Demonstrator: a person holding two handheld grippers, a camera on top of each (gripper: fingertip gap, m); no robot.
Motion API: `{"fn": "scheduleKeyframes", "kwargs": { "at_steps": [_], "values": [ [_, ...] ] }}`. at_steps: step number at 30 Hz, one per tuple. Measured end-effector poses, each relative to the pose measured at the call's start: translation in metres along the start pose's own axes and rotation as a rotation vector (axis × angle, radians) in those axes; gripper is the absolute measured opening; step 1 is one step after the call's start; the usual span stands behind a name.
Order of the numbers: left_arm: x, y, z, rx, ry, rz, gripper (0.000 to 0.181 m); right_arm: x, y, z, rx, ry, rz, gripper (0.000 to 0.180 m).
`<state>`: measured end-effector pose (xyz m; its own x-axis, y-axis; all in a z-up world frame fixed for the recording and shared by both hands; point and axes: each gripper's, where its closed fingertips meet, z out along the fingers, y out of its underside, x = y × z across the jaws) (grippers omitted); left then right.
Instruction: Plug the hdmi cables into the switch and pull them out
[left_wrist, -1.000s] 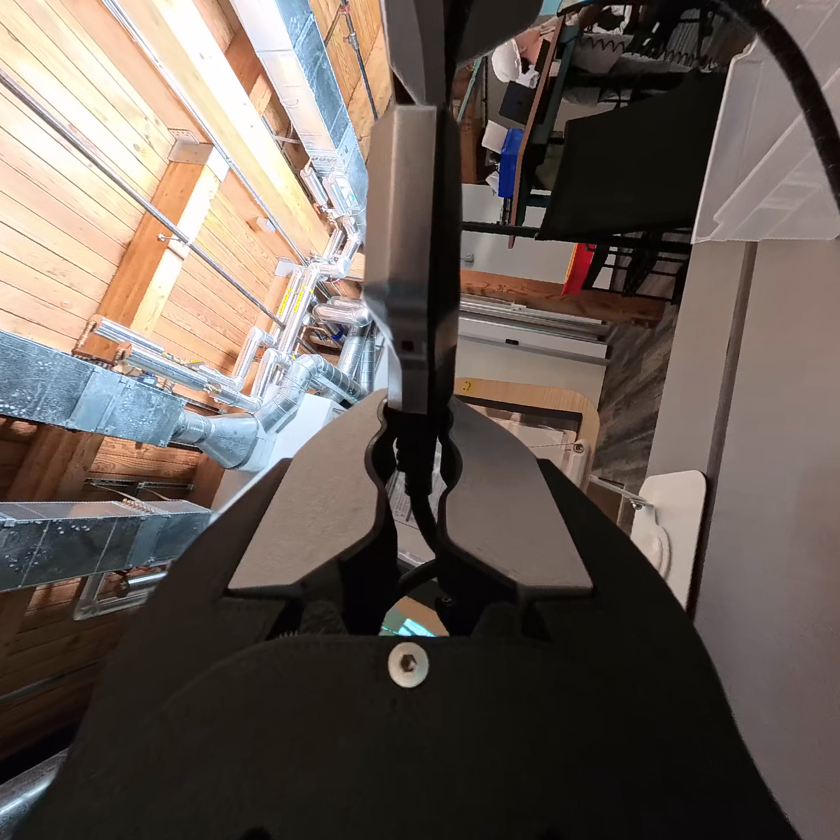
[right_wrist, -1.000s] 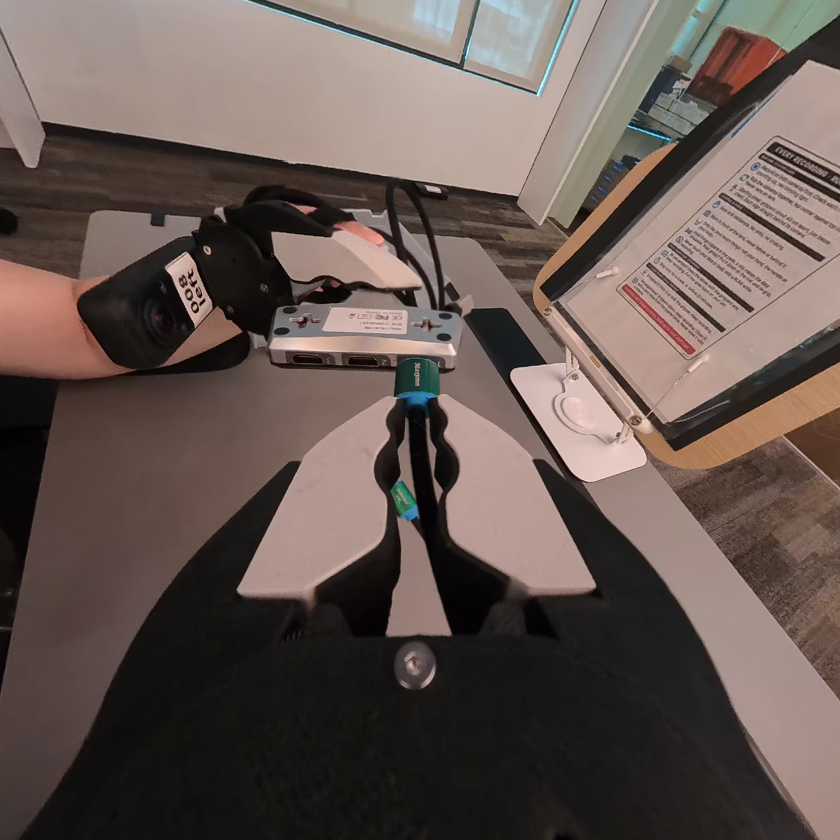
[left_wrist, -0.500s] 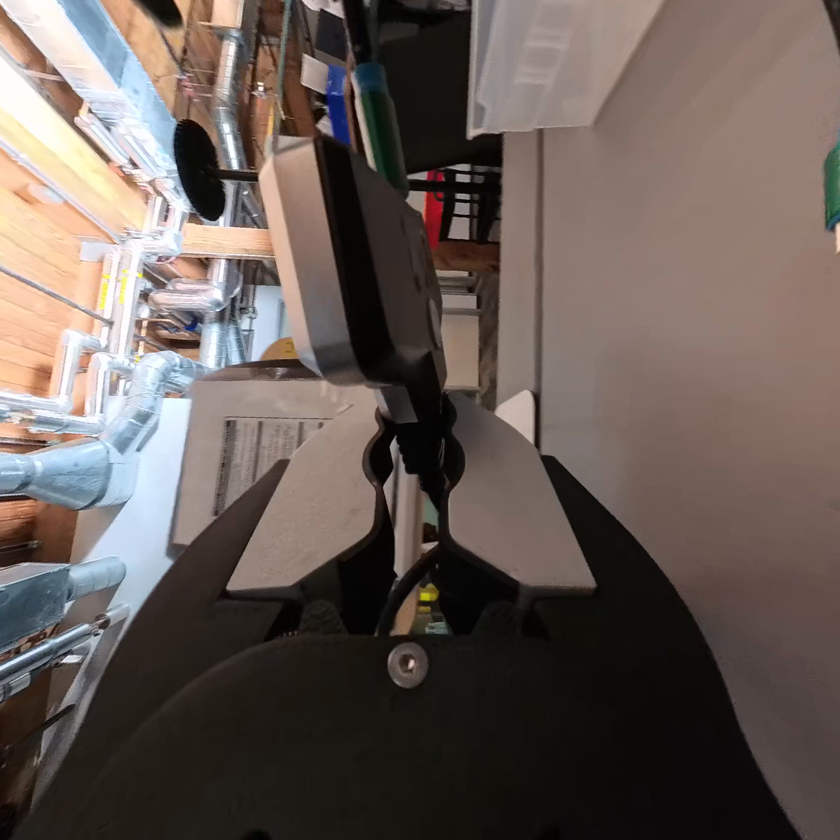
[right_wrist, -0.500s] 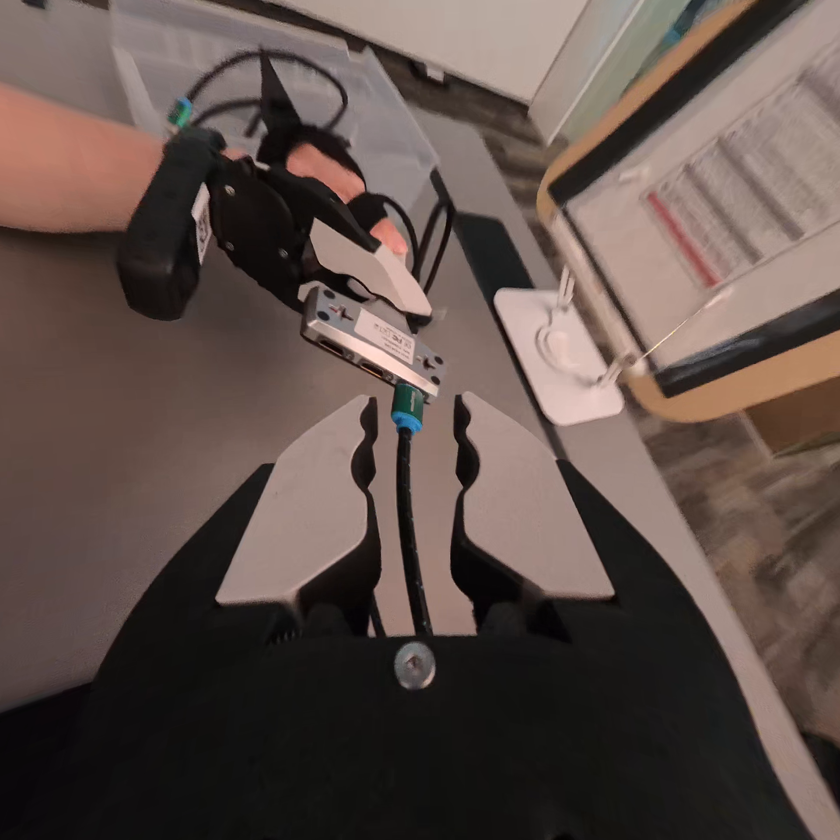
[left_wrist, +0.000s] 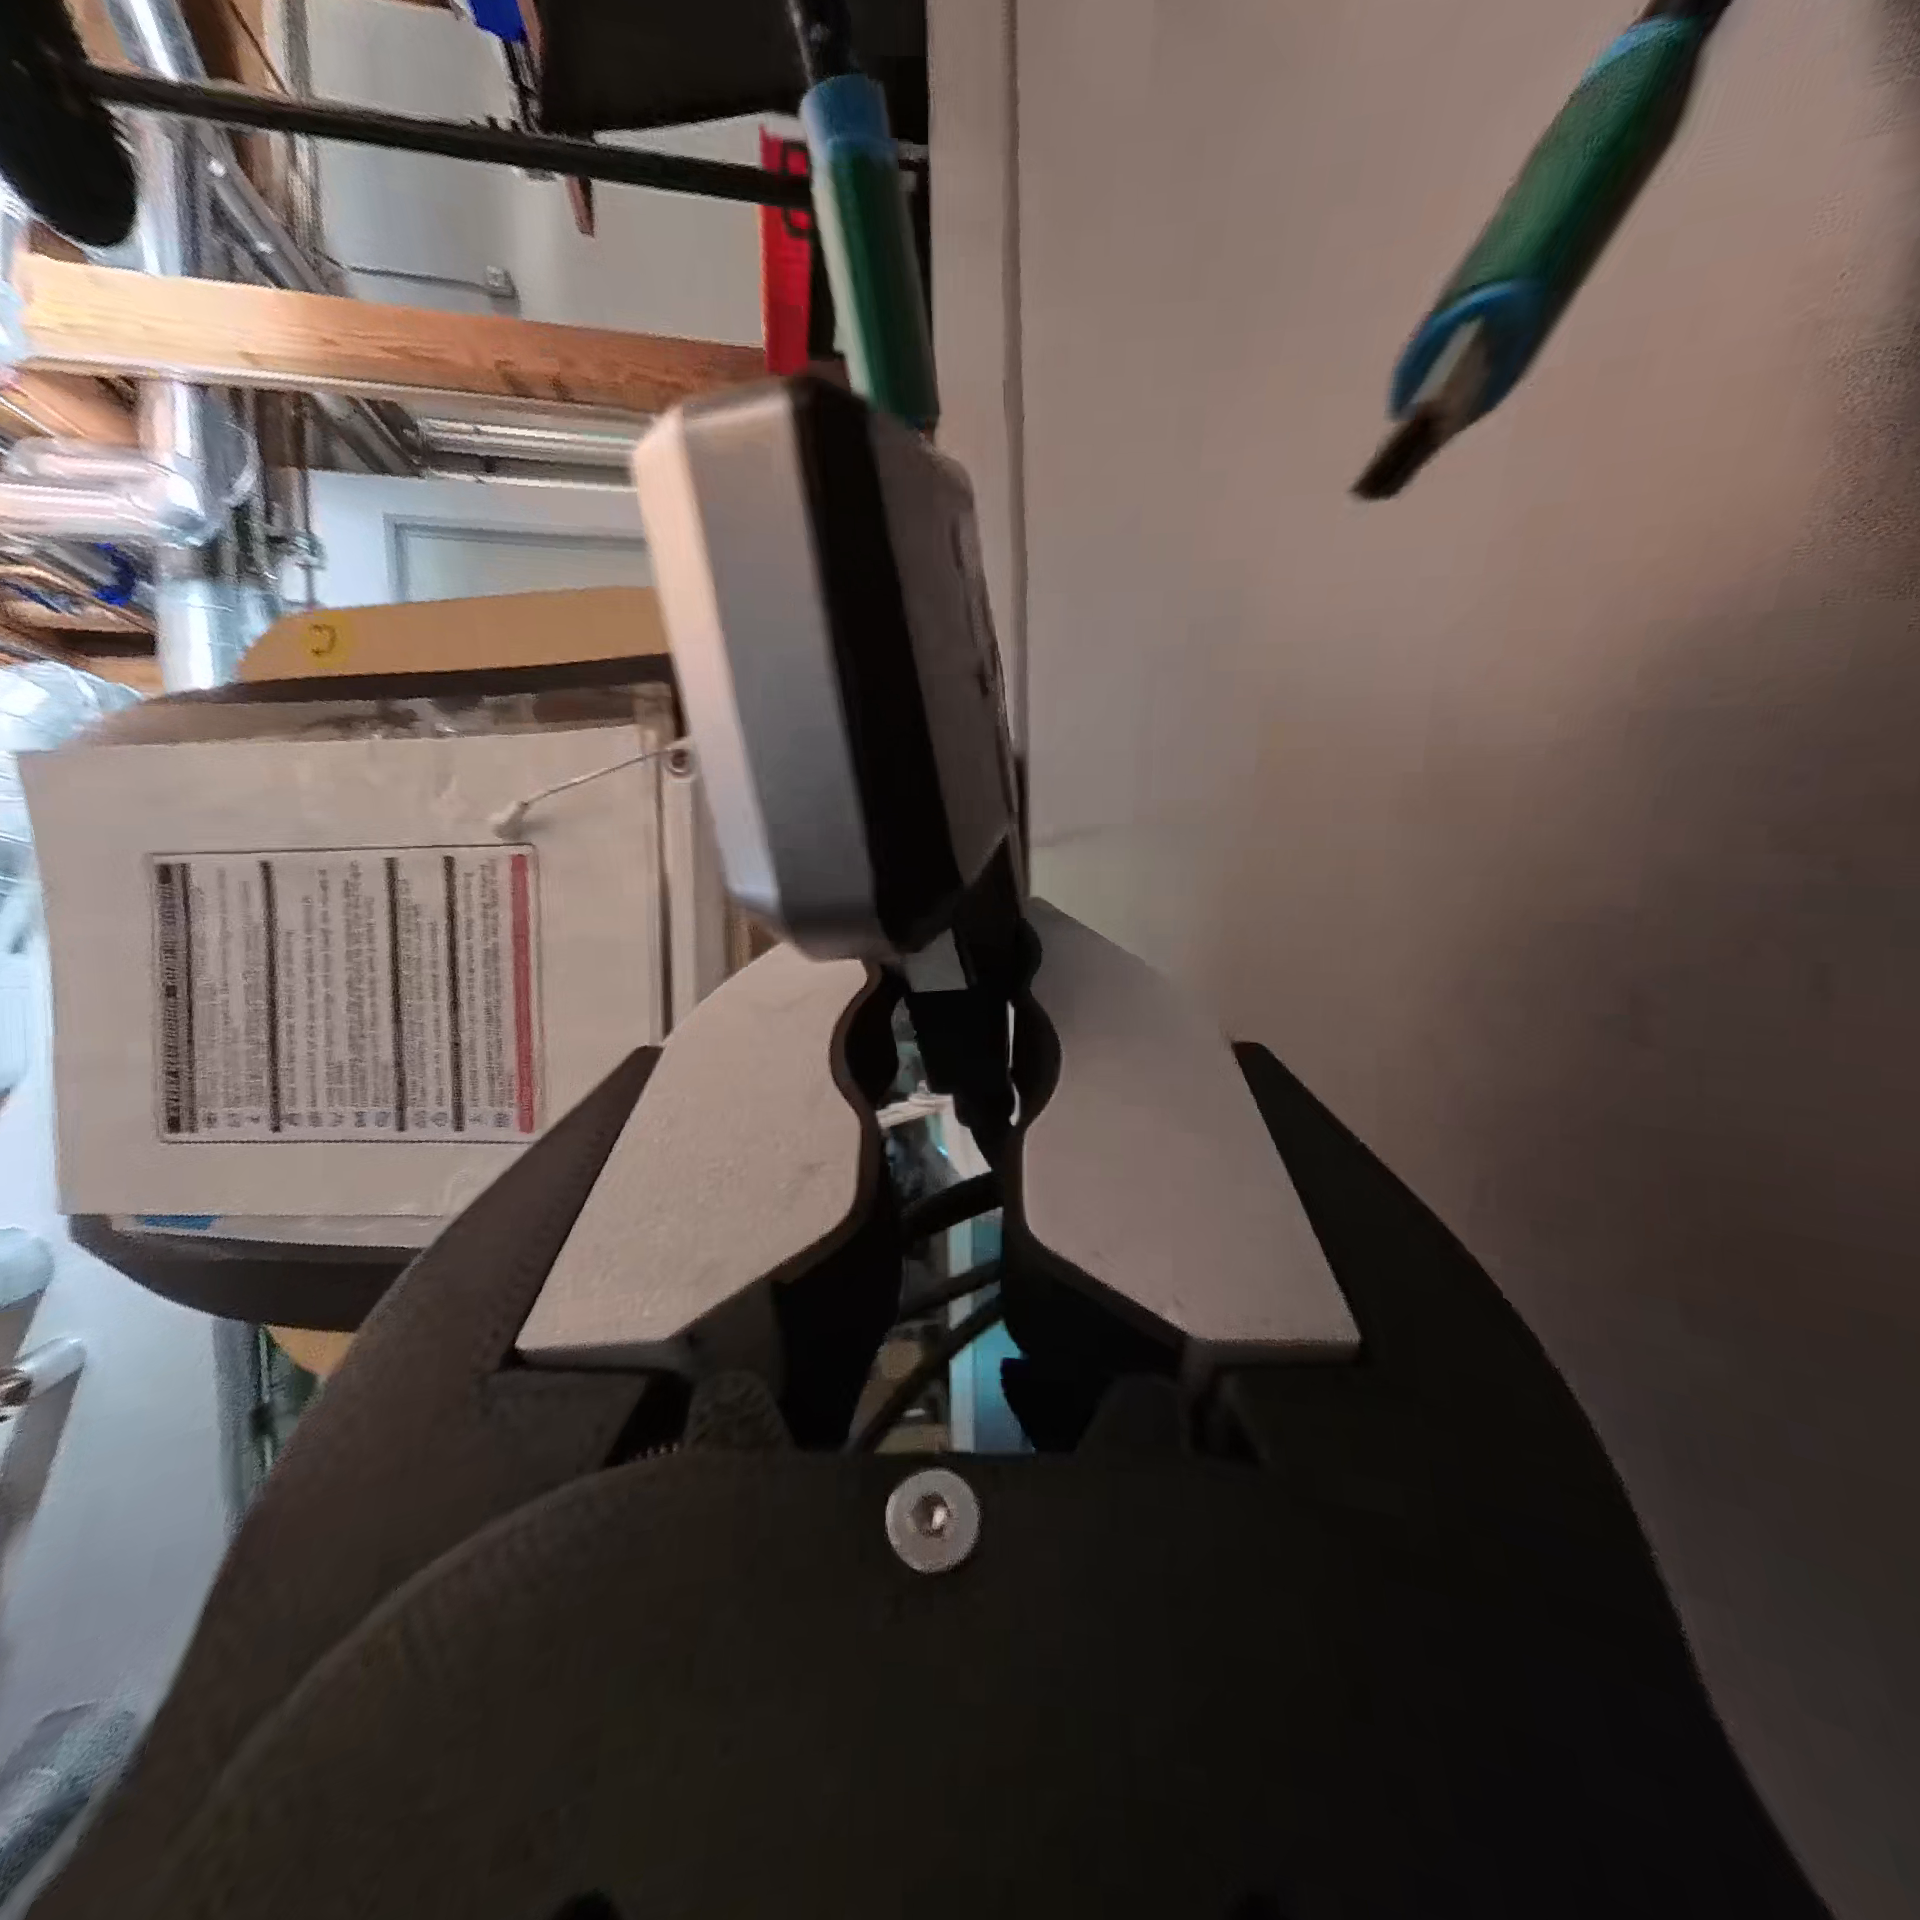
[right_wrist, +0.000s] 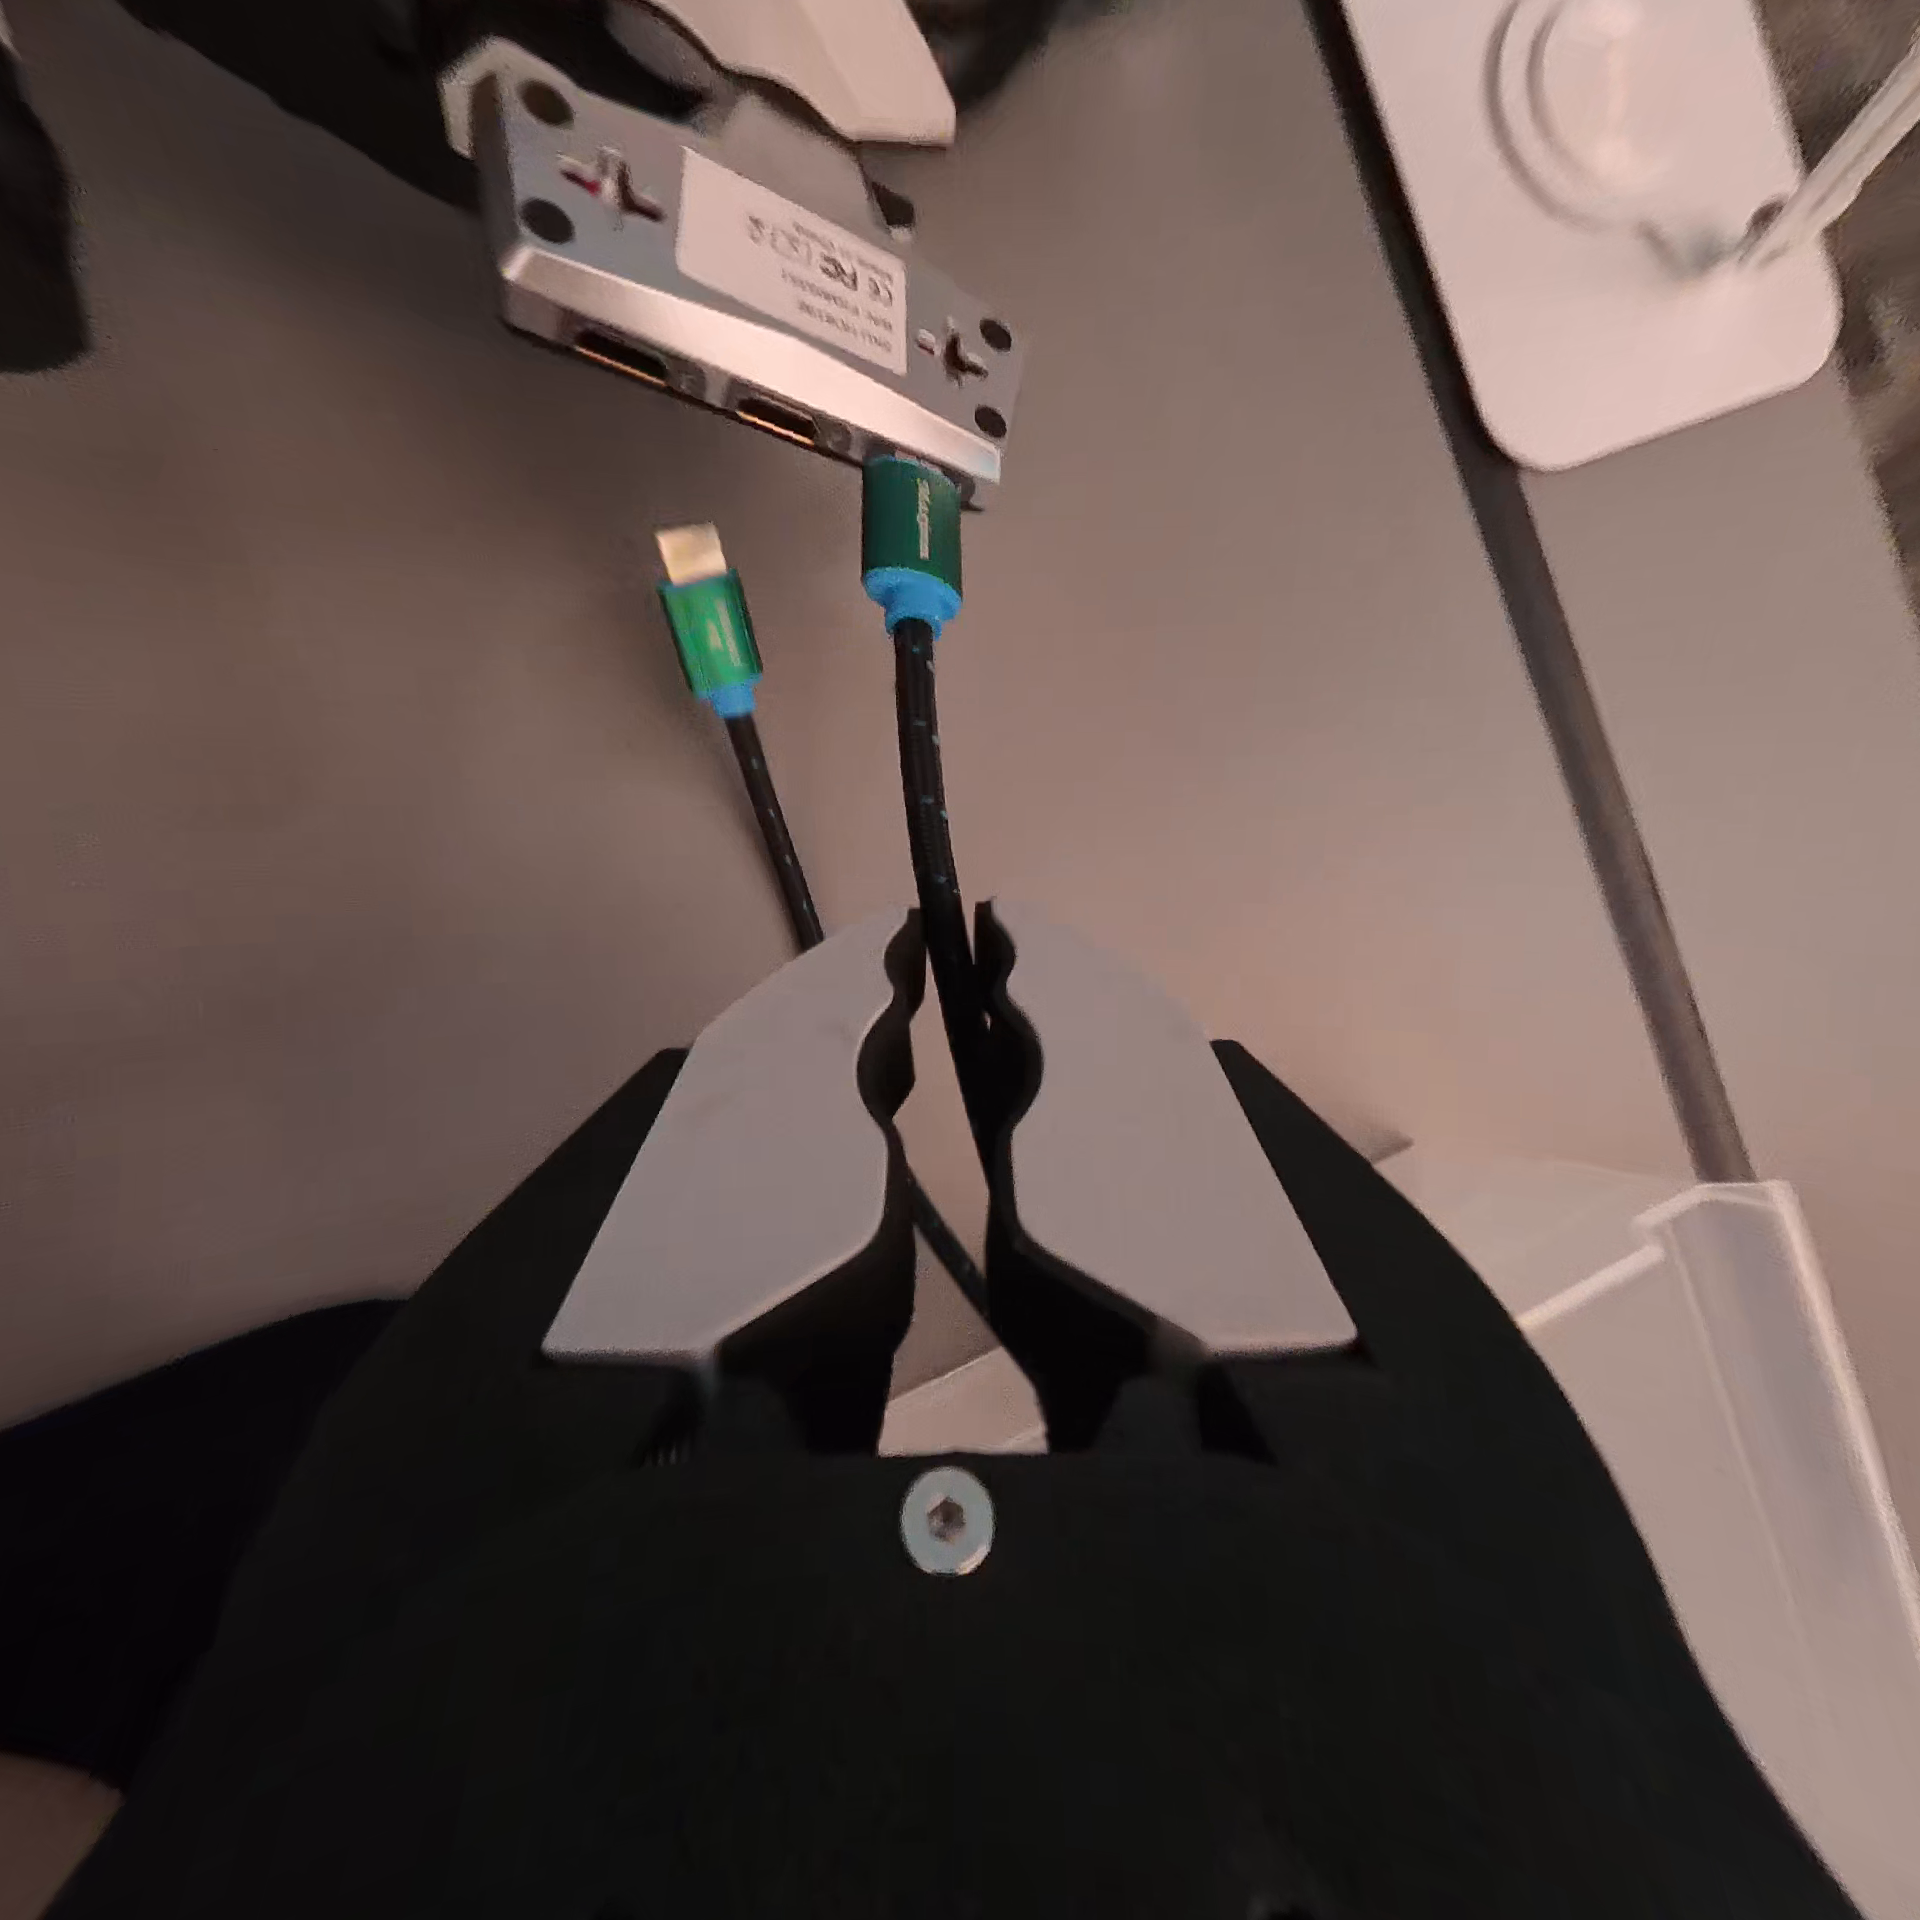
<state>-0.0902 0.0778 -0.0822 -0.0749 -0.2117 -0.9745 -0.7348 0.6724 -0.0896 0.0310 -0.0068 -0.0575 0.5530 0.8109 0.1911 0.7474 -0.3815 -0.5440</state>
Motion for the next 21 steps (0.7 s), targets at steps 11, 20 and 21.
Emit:
{"fn": "scheduleKeyframes", "kwargs": {
  "at_steps": [11, 20, 21],
  "values": [
    [-0.02, -0.019, -0.033, 0.079, 0.333, -0.443, 0.068, 0.022, 0.004, 0.025, -0.015, 0.007, 0.283, 0.01],
    [-0.139, 0.026, -0.125, 0.002, 0.116, -0.691, 0.069, 0.025, 0.038, 0.077, -0.299, 0.129, 0.131, 0.008],
    [-0.148, 0.051, -0.142, -0.077, 0.071, -0.722, 0.067, 0.027, 0.039, 0.079, -0.309, 0.143, 0.113, 0.008]
  ]
}}
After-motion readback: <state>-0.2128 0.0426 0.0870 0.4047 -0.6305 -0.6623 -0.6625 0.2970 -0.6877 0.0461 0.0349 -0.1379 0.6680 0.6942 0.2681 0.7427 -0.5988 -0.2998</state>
